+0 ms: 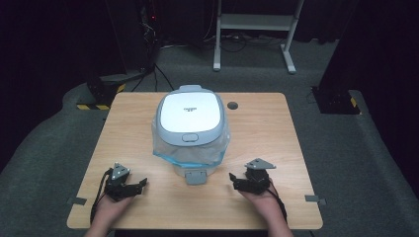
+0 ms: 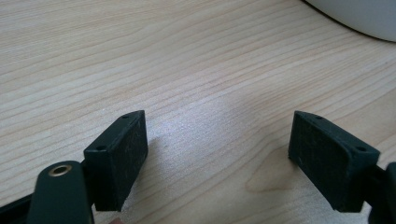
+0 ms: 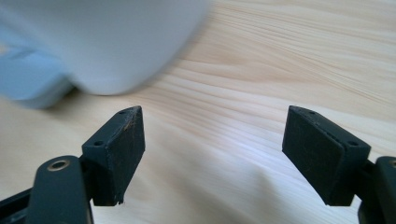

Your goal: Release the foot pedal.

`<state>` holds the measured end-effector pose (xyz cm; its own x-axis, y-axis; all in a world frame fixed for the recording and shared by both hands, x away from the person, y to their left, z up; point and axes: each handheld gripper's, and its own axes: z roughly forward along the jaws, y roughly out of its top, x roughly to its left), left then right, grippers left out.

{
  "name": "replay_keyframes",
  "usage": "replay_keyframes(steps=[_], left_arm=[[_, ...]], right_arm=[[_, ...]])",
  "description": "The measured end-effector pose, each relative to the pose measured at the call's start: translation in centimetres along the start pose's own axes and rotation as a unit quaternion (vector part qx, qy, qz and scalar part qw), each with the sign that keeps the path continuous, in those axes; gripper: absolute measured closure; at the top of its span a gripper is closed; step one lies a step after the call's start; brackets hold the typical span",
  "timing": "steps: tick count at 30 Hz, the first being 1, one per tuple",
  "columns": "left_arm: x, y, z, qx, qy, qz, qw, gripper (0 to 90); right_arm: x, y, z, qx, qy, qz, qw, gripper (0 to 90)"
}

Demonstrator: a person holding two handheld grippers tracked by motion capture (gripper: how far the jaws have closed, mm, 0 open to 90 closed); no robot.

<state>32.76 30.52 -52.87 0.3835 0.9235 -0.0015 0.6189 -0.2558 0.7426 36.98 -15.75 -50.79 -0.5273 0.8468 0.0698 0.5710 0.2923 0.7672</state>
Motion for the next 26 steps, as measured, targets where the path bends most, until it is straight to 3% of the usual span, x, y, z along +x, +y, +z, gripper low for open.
replay_keyframes(steps=[7, 12, 14, 26], left_arm=[[0.0, 0.0, 0.0, -0.001, 0.000, 0.002, 1.0000, 20.2], [-0.1, 0.0, 0.0, -0.002, 0.002, 0.005, 1.0000, 20.6], [-0.2, 0.0, 0.0, -0.002, 0.002, 0.005, 1.0000, 20.8], [-0.2, 0.0, -0.1, -0.003, -0.003, 0.011, 0.9999, 21.6]], right_arm=[[-4.5, -1.3, -1.4, 0.020, -0.085, 0.033, 0.9957, 16.9], [-6.6, -2.7, -1.6, 0.042, -0.112, 0.060, 0.9910, 14.9], [-6.9, -2.8, -1.7, 0.034, -0.108, 0.075, 0.9907, 14.4], [-6.1, -2.8, -1.4, 0.037, -0.119, 0.052, 0.9908, 16.4]])
